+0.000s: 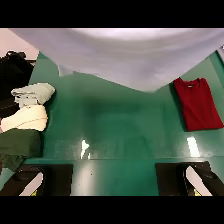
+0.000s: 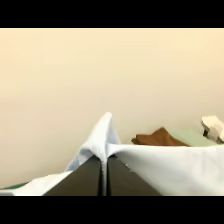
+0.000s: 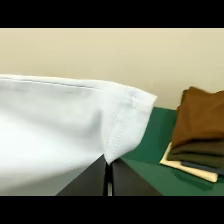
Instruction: Fold the shirts.
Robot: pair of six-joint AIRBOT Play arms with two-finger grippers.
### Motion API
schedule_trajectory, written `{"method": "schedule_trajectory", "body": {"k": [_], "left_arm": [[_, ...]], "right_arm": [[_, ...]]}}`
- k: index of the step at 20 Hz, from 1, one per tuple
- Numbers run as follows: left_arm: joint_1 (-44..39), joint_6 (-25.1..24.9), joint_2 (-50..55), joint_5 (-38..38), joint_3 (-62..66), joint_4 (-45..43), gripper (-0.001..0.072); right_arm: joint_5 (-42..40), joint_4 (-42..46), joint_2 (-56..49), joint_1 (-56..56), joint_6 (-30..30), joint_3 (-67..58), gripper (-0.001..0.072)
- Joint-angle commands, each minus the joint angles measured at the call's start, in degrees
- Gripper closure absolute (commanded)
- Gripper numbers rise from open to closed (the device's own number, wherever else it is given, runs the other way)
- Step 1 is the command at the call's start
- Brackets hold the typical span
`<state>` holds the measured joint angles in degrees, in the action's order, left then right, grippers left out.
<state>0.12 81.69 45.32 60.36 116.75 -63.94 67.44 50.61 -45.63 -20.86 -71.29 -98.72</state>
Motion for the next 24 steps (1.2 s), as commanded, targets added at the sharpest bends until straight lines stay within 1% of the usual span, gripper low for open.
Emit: {"method": "schedule_trajectory", "body": {"k": [1,4,6,7,9,10,13,14,16,18,19,20,21,22,24], "left_arm": [[0.0,1.9,-2.6,-1.4,3.4,-0.2,0.0685],[0.0,2.0,-2.2,-0.7,0.8,-0.2,0.0685],[0.0,2.0,-0.4,2.0,-3.1,-0.1,0.0685],[0.0,2.0,1.2,3.9,-5.6,-0.1,0.0685],[0.0,2.0,5.2,7.0,-11.2,0.0,0.0685],[0.0,2.0,7.6,7.7,-14.3,0.0,0.0684],[0.0,1.8,16.1,7.5,-25.0,0.6,0.0684],[0.0,1.8,19.3,6.9,-28.4,0.8,0.0684],[0.0,0.6,26.0,4.6,-33.3,1.0,0.0684],[0.0,0.4,32.6,3.7,-34.2,0.9,0.0684],[0.2,0.4,34.9,3.1,-34.2,0.9,0.0681],[0.6,1.1,36.5,2.6,-34.2,1.0,0.0517],[1.3,1.8,37.0,2.2,-34.2,1.0,0.0144],[2.6,2.6,36.9,2.5,-34.1,1.1,0.0068],[5.9,2.7,35.6,7.6,-34.0,1.1,0.0068]], "right_arm": [[6.3,0.4,1.9,-8.5,-2.0,-7.8,0.0698],[9.3,-0.1,-2.4,-9.1,-3.9,-12.9,0.0698],[11.5,0.2,-7.1,-5.7,-4.8,-14.6,0.0698],[12.5,0.6,-9.4,-3.5,-5.8,-14.1,0.0699],[13.9,1.3,-14.2,1.4,-5.9,-10.5,0.0699],[13.9,4.6,-16.7,4.4,-6.4,-7.9,0.0698],[12.9,19.9,-24.9,12.9,-9.8,-0.5,0.0699],[12.0,21.9,-27.6,14.9,-9.9,1.3,0.0698],[8.4,21.5,-33.3,17.6,-9.9,3.4,0.0698],[5.2,20.9,-38.8,19.6,-11.3,2.5,0.0694],[4.7,20.6,-41.2,20.2,-12.2,1.0,0.0557],[4.9,19.8,-43.2,20.5,-13.0,-1.0,0.0357],[5.9,18.1,-44.9,20.4,-13.2,-3.3,0.0334],[7.3,16.9,-46.0,19.9,-13.1,-5.4,0.0334],[9.2,13.5,-46.5,18.9,-12.4,-7.4,0.0337]]}}
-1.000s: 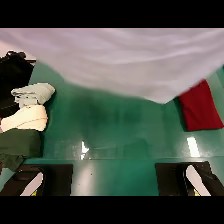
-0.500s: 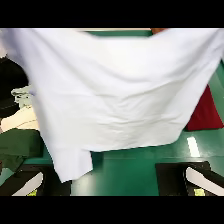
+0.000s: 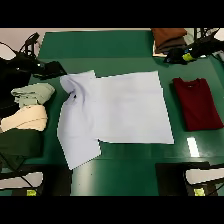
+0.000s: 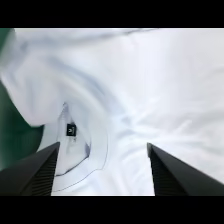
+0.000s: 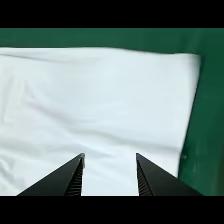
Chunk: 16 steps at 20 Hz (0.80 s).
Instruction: Fold the shirts.
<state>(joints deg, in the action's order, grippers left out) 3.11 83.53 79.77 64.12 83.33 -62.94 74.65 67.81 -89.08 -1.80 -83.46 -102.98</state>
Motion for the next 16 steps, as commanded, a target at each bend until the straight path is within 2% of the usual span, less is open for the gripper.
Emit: {"method": "schedule_trajectory", "body": {"k": [1,3,5,10,12,14,16], "left_arm": [[4.5,0.1,0.2,7.1,-0.9,-0.2,0.0068],[6.6,-1.5,-3.2,11.0,-5.0,-2.3,0.0068],[7.0,-1.4,-9.1,10.3,-14.5,-6.0,0.0067],[7.0,-1.0,-22.7,7.5,-41.2,-8.0,0.0068],[7.0,0.3,-23.8,7.0,-45.9,-7.4,0.0068],[7.0,0.2,-23.8,5.0,-48.9,-5.5,0.0068],[7.0,0.0,-23.8,2.3,-51.4,-3.3,0.0068]], "right_arm": [[3.9,-6.6,-2.8,-0.8,0.8,-3.1,0.0337],[9.8,-10.3,-2.1,-1.1,3.8,-1.9,0.0339],[11.6,-11.2,0.9,-0.6,5.2,3.8,0.0339],[8.5,-13.0,13.6,2.1,6.0,22.5,0.0358],[6.7,-14.4,18.1,3.2,6.2,26.9,0.0361],[5.2,-14.3,22.0,3.7,6.3,29.9,0.0414],[4.0,-14.3,25.4,3.7,6.3,32.4,0.0414]]}}
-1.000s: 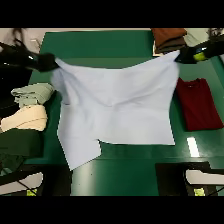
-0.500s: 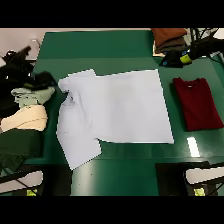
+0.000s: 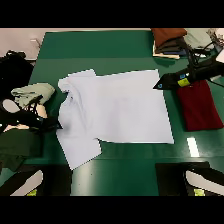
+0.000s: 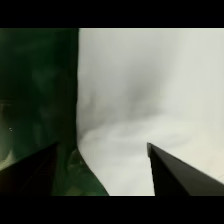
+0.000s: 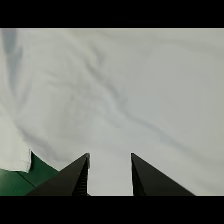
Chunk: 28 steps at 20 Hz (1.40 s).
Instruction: Fold the shirts.
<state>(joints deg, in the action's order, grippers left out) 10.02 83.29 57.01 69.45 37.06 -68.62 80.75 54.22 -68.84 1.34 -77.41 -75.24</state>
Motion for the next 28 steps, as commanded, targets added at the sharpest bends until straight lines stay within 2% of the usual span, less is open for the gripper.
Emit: {"method": "schedule_trajectory", "body": {"k": [1,4,5,6,8,11,12,13,15,17,20,24,28], "left_arm": [[0.1,0.2,-1.1,-4.3,-6.1,3.9,0.0068],[0.1,0.1,-1.1,-7.4,-8.6,7.4,0.0069],[0.1,-0.6,-1.1,-7.9,-8.7,8.6,0.0131],[0.1,-1.7,-1.1,-8.2,-8.7,10.0,0.034],[0.1,-2.5,-1.1,-7.7,-8.5,11.8,0.0679],[0.1,-3.7,-1.1,-6.1,-7.4,13.0,0.0685],[0.1,-4.3,-1.1,-5.5,-6.7,13.0,0.0685],[0.1,-4.3,-1.1,-5.3,-6.1,12.9,0.0685],[0.1,-4.3,-1.1,-5.5,-4.5,12.9,0.0685],[0.1,-4.4,-1.1,-5.5,-3.1,12.9,0.0685],[0.1,-4.3,-1.1,-5.5,-2.3,12.9,0.0685],[0.1,-4.3,-1.1,-5.4,-2.3,12.9,0.0685],[0.1,-4.3,-1.5,-4.0,-2.3,12.9,0.0686]], "right_arm": [[-2.3,-0.5,6.6,0.4,0.2,5.5,0.0414],[-3.0,-0.7,10.5,-1.8,0.2,8.5,0.0414],[-2.7,-0.6,11.7,-3.3,0.2,9.8,0.0414],[-1.9,-0.5,13.0,-5.4,0.3,11.5,0.0414],[-0.8,0.0,15.8,-11.1,0.7,16.9,0.0414],[1.2,7.0,19.1,-22.6,1.1,27.6,0.0408],[2.4,10.9,19.7,-27.1,1.0,31.5,0.0364],[3.0,13.6,19.8,-31.5,1.0,35.1,0.0259],[2.6,13.0,18.8,-38.9,1.5,41.2,0.0246],[1.6,10.1,16.2,-43.0,4.7,45.7,0.0261],[-1.2,6.3,11.3,-42.0,5.7,49.8,0.0269],[-3.8,5.4,5.4,-33.6,5.7,49.4,0.0269],[-3.7,5.4,2.4,-23.4,5.5,45.4,0.0371]]}}
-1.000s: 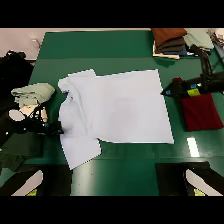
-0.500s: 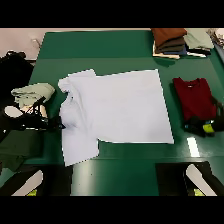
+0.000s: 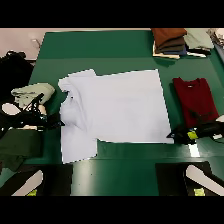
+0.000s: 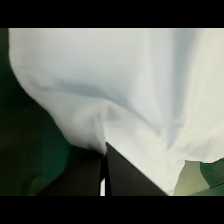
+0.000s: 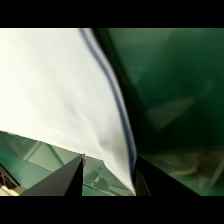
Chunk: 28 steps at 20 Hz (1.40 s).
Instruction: Fold the shirts.
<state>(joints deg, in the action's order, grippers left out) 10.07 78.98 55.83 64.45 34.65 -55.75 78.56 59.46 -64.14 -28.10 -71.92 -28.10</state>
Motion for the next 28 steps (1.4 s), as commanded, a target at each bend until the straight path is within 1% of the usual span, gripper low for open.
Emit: {"method": "schedule_trajectory", "body": {"k": [1,2,3,5,7,9,11,12,14,16,18,20,23,25,26,28], "left_arm": [[0.0,0.1,-1.8,0.9,0.1,0.0,0.0686],[0.0,0.7,-4.1,0.7,0.1,0.1,0.0687],[0.0,1.6,-6.9,1.0,0.8,-0.1,0.0686],[0.0,3.3,-12.0,3.9,5.5,-0.4,0.0686],[0.0,3.6,-16.2,7.7,15.0,-0.4,0.0685],[0.0,3.7,-18.0,10.0,28.7,-0.4,0.0685],[0.0,4.0,-18.2,10.5,44.7,-0.4,0.0685],[0.0,4.6,-18.2,9.7,52.7,-0.5,0.0685],[0.0,5.0,-18.2,6.3,66.4,-1.3,0.0685],[0.0,5.1,-18.2,2.2,76.8,-2.6,0.0685],[0.0,6.2,-18.1,-0.4,83.9,-4.6,0.0686],[0.0,6.6,-18.1,-1.8,85.5,-5.6,0.0686],[0.0,8.0,-15.4,2.2,82.5,-5.2,0.0686],[0.0,8.0,-11.4,6.0,77.8,-2.8,0.0686],[0.0,8.0,-8.8,7.8,75.5,-1.3,0.0686],[0.0,7.5,-2.7,11.0,70.0,1.2,0.0686]], "right_arm": [[-1.4,0.2,-1.7,8.2,0.0,-2.8,0.0517],[-1.4,0.2,-0.3,10.2,0.0,-4.2,0.0657],[-1.3,0.2,1.7,11.8,-0.1,-6.1,0.0696],[-0.3,0.2,6.6,13.8,-1.6,-12.2,0.0697],[-0.2,0.1,12.5,14.8,-2.8,-21.5,0.0697],[-0.9,0.2,17.4,14.9,-2.9,-33.8,0.0697],[-3.5,0.3,21.2,13.5,-2.9,-46.1,0.0697],[-4.8,0.4,22.7,12.2,-2.9,-52.5,0.0697],[-4.8,0.5,23.8,8.4,-3.0,-64.3,0.0698],[-3.3,0.6,23.8,4.1,-3.1,-74.1,0.0698],[-2.6,0.6,23.8,0.6,-3.8,-79.9,0.0698],[0.1,0.5,22.5,-1.9,-4.6,-83.9,0.0698],[6.1,0.2,17.2,-2.3,-6.8,-89.1,0.0699],[7.8,-0.4,13.2,-2.3,-8.0,-88.2,0.0698],[8.6,-1.5,11.0,-2.3,-8.0,-86.2,0.0699],[10.8,-0.8,6.7,-0.6,-8.0,-80.7,0.0699]]}}
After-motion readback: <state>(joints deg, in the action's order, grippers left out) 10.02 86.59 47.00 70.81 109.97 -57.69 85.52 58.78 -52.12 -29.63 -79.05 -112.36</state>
